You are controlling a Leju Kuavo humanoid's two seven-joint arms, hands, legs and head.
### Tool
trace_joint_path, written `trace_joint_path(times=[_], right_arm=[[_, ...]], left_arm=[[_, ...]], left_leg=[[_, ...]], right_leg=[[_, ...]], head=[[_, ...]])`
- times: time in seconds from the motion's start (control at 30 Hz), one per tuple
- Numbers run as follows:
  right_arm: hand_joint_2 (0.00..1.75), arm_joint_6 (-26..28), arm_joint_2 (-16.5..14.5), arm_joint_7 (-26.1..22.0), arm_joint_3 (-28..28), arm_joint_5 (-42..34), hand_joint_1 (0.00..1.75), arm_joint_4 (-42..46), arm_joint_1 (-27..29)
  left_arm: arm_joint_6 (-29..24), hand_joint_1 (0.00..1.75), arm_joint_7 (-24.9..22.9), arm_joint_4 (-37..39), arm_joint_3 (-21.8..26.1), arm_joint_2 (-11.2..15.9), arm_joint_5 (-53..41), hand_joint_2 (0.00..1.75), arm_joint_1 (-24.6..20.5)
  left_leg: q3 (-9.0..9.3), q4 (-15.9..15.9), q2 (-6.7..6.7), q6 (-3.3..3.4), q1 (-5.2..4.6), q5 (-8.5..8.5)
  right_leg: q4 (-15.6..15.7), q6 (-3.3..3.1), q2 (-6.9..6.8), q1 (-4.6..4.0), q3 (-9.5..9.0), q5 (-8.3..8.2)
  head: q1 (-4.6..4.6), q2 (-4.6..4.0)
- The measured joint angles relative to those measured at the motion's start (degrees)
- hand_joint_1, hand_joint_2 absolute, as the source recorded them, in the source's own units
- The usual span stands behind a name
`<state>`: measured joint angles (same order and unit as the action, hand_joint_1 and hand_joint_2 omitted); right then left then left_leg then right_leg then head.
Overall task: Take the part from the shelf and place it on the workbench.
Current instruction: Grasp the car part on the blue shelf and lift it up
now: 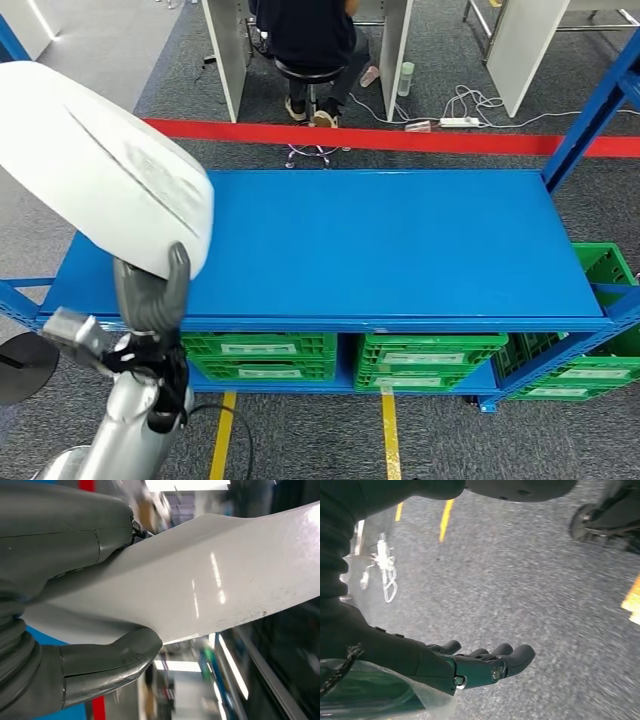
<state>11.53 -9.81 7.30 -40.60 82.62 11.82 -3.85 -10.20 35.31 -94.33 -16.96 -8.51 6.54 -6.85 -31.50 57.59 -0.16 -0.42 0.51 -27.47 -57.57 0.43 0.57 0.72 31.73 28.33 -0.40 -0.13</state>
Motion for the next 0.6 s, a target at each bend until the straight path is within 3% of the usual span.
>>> trace_joint_path(times=[0.13, 0.23, 0.43, 0.6], right_arm=[[1.75, 1.64, -0.19, -8.74, -0.9, -1.69, 0.0, 0.01, 0.2], [1.75, 1.65, -0.25, -12.2, -1.37, -2.45, 0.0, 0.0, 0.18], [1.75, 0.5, -0.26, -19.08, -2.15, -3.64, 0.0, 0.0, 0.32], [1.75, -1.87, -0.27, -27.27, -3.23, -5.73, 0.0, -0.02, 0.53]], left_arm=[[-0.28, 1.75, 3.16, -4.8, -2.2, -0.18, -2.11, 1.75, 5.64], [-1.05, 1.75, 4.13, -7.12, -2.96, -0.18, -3.36, 1.75, 8.74], [-0.89, 1.75, 4.68, -9.84, -3.49, -0.15, -4.72, 1.75, 11.96], [2.83, 1.75, 4.74, -11.13, -3.84, -0.04, -5.36, 1.75, 14.63]], left_leg=[[0.0, 0.0, 0.0, 0.0, 0.0, 0.0], [-0.01, 0.0, -0.02, 0.0, 0.0, -0.01], [0.0, -0.01, -0.01, 0.01, 0.0, 0.0], [-0.01, -0.01, -0.02, 0.01, 0.0, 0.0]], right_leg=[[0.01, 0.0, 0.0, 0.0, 0.03, 0.01], [0.01, 0.01, -0.07, 0.0, 0.03, 0.02], [0.01, 0.01, -0.06, 0.0, 0.01, 0.02], [0.01, 0.01, -0.08, 0.01, 0.01, 0.02]], head=[[0.0, 0.0], [0.01, 0.0], [0.01, 0.0], [-0.01, 0.0]])
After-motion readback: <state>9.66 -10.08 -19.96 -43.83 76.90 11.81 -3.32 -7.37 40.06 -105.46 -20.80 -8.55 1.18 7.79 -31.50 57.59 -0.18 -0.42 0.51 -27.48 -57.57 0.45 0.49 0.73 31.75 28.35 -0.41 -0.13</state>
